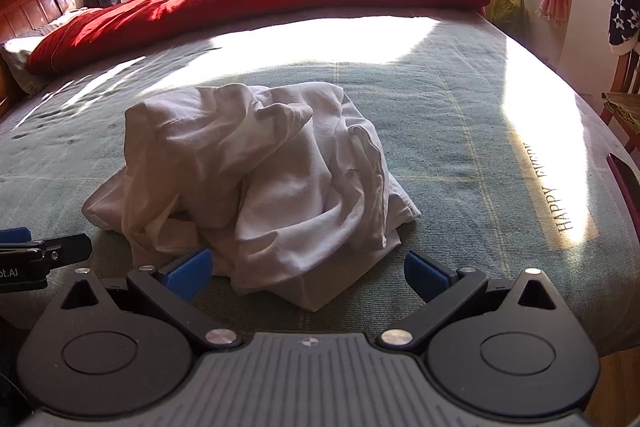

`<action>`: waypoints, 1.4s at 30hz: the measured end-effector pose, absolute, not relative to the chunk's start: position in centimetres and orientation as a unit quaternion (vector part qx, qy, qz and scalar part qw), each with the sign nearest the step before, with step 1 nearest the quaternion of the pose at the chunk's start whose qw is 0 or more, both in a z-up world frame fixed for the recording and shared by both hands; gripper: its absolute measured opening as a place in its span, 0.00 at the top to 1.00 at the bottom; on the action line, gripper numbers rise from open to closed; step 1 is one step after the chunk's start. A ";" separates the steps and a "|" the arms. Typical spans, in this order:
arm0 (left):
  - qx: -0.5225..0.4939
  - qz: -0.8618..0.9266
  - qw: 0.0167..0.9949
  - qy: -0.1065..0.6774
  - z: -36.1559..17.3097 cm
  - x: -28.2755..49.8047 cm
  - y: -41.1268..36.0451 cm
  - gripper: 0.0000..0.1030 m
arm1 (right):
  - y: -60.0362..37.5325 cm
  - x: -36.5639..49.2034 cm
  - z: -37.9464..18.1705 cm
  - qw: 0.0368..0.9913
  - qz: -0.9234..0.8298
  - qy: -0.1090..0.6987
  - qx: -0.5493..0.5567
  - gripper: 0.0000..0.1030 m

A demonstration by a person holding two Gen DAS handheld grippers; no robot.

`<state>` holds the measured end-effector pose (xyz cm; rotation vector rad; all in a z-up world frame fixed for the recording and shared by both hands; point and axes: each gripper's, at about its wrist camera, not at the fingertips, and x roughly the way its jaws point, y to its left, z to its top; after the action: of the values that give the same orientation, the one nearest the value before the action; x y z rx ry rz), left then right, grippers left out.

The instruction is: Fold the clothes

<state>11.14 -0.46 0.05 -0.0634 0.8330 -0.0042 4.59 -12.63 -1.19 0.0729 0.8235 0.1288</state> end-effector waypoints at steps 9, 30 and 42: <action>-0.002 -0.009 0.897 0.442 -2.9 17.5 -2.2 0.00 | -12.1 10.1 -2.9 0.904 0.078 0.421 0.019 0.00; -0.040 -0.113 0.903 0.411 -6.5 16.9 1.2 0.00 | -11.9 9.3 -7.4 0.915 0.117 0.383 -0.040 0.00; 0.117 -0.111 0.925 0.344 -1.0 16.4 -0.1 0.00 | -13.4 7.2 -4.4 0.925 0.125 0.359 -0.014 0.00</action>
<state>16.37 -0.13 -1.04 0.2392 0.7055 -0.2269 7.22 -13.41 -4.38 -0.0296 0.7363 0.2568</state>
